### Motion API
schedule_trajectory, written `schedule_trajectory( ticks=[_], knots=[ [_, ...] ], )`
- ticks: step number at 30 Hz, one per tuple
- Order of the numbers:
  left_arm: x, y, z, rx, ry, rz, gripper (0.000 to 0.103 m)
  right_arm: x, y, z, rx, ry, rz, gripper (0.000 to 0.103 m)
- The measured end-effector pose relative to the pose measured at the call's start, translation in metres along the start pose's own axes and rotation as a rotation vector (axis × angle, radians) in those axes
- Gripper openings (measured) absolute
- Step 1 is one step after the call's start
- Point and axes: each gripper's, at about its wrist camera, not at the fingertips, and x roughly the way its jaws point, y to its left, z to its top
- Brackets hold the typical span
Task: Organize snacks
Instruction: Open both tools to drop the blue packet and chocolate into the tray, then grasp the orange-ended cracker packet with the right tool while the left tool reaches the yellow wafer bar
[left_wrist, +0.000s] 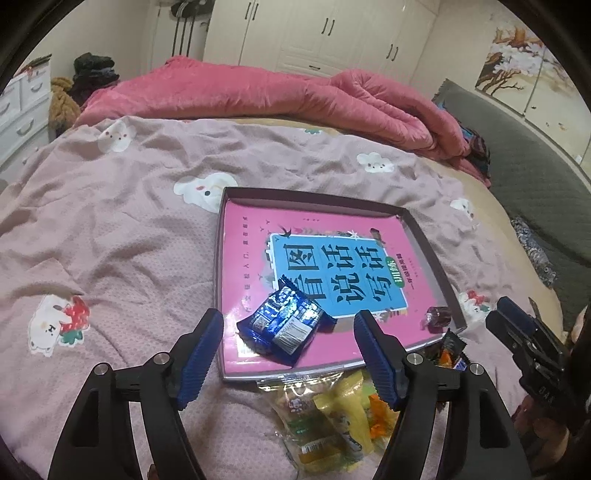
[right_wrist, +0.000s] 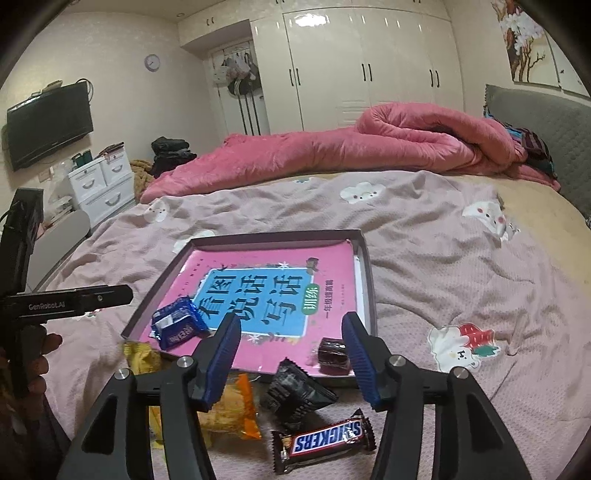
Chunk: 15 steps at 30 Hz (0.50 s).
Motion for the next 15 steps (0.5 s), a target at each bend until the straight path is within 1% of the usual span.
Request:
schedule_trajectory(
  ticks=[15],
  knots=[
    [-0.014,-0.005,-0.005,0.021,0.0,-0.004,0.075,-0.013,0.014,-0.002,-0.026,0.0,0.024,0.059]
  ],
)
